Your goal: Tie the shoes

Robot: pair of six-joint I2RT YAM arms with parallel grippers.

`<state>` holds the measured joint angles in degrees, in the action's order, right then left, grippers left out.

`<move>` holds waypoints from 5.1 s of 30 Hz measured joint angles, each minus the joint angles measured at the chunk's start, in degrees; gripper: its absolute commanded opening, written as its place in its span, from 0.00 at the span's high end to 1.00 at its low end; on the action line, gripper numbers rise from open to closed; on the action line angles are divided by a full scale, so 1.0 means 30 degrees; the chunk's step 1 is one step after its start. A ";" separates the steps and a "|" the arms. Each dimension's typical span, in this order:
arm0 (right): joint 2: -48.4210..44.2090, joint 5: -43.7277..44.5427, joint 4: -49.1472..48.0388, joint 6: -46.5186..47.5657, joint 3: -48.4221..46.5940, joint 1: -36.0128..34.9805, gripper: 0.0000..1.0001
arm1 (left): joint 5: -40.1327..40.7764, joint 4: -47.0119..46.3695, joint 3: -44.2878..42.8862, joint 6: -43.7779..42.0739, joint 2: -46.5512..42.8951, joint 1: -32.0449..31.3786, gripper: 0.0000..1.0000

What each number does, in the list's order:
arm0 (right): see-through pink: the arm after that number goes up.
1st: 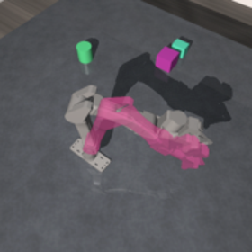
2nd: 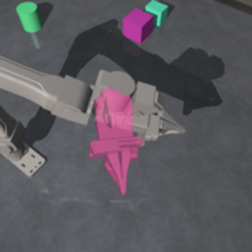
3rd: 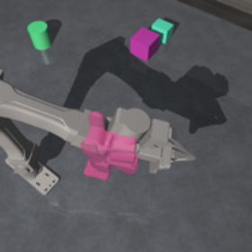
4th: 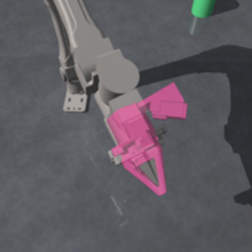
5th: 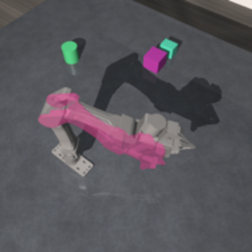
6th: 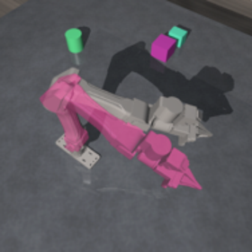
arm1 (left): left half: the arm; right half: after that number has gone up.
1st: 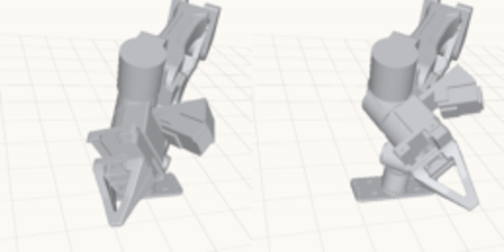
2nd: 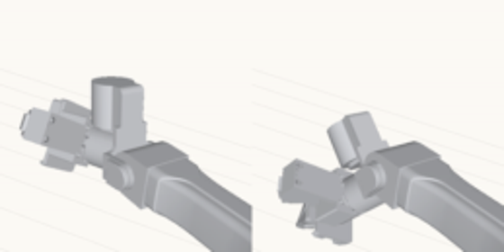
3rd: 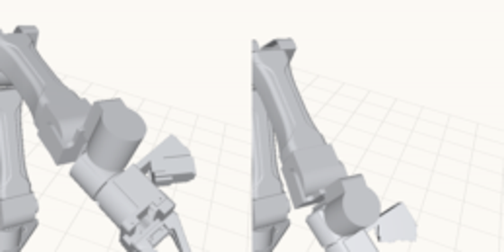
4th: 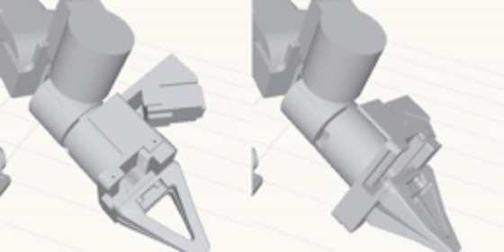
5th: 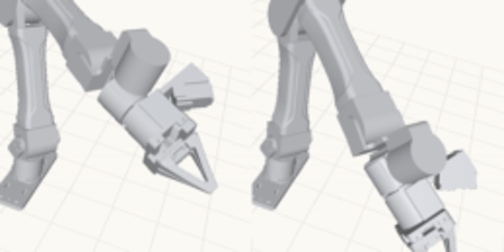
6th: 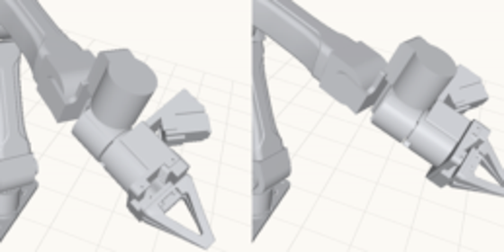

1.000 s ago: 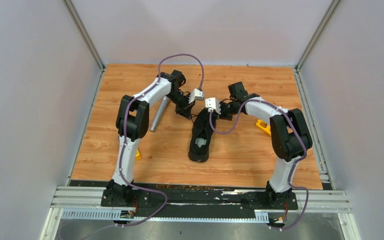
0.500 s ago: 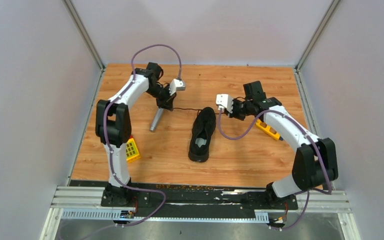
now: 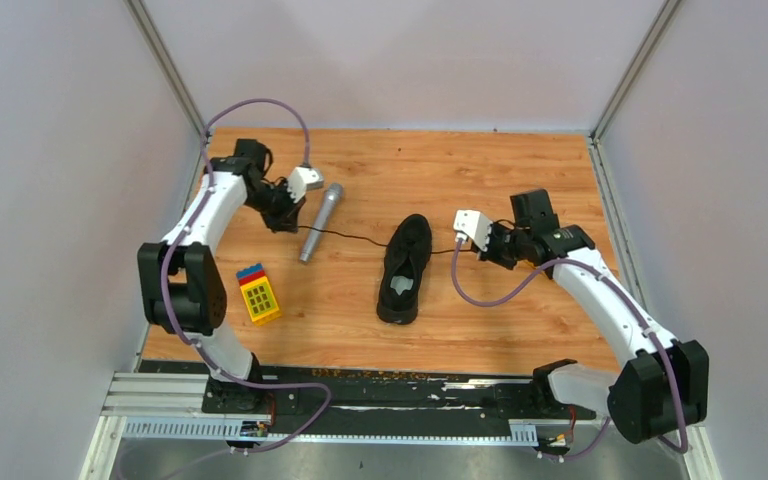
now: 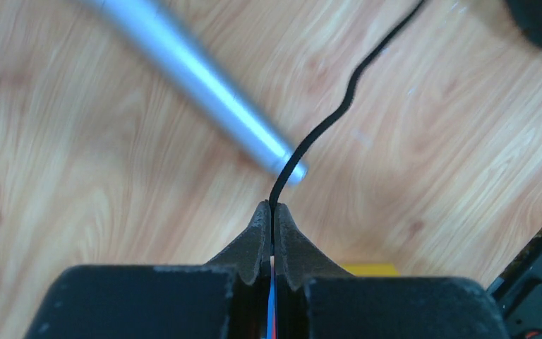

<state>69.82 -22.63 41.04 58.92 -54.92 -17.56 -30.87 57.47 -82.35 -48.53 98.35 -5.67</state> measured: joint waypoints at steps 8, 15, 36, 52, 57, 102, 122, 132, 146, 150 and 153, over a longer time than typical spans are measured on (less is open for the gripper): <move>-0.1778 0.0750 0.0889 -0.0809 0.1260 0.2040 1.00 | 0.1231 0.0561 0.2033 -0.0474 -0.2346 0.3330 1.00; -0.1384 0.1297 0.0918 -0.2237 0.1406 0.4699 1.00 | 0.1260 0.0444 0.2630 -0.0240 -0.2747 0.3672 1.00; 0.1647 0.2980 0.1020 -0.6747 -0.0940 0.9326 1.00 | 0.1413 -0.0401 0.2091 0.0743 0.0488 0.4575 1.00; 0.3723 0.3381 0.1137 -0.8269 -0.2091 1.0652 1.00 | 0.3228 -0.1086 0.0831 0.1107 0.1355 0.5887 1.00; 0.4218 0.3359 0.1319 -0.8998 -0.2237 1.1679 1.00 | 0.3687 -0.1406 0.1086 0.1464 0.1479 0.5829 1.00; 1.2422 -0.7351 0.1362 -0.1005 -0.6186 -0.1443 0.44 | -0.6411 -0.3402 -0.1756 -0.4554 0.5661 -0.7300 0.33; 0.9843 -0.4801 0.1443 -0.3206 -0.5646 -0.1450 1.00 | -0.2863 -0.3483 0.0474 -0.2732 0.3716 -0.6623 1.00; 0.8990 -0.3169 0.1392 -0.4852 -0.4794 -0.0357 1.00 | 0.0095 -0.5049 0.1690 0.0022 0.1654 -0.6186 1.00; 1.0134 -0.2922 0.1384 -0.5581 -0.4736 0.0605 1.00 | 0.3330 -0.7074 0.2601 0.2404 0.1501 -0.5727 1.00; 1.0375 -0.2688 0.1435 -0.5785 -0.4845 0.0612 1.00 | 0.3636 -0.7082 0.3191 0.2572 0.1071 -0.5209 1.00; 1.0375 -0.2681 0.1530 -0.6149 -0.4998 0.0597 0.94 | 0.3031 -0.6805 0.3687 0.2856 0.0299 -0.5085 0.94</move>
<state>100.95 -30.68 45.63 40.47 -69.91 -15.77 -21.78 37.06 -71.29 -39.97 99.24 -20.93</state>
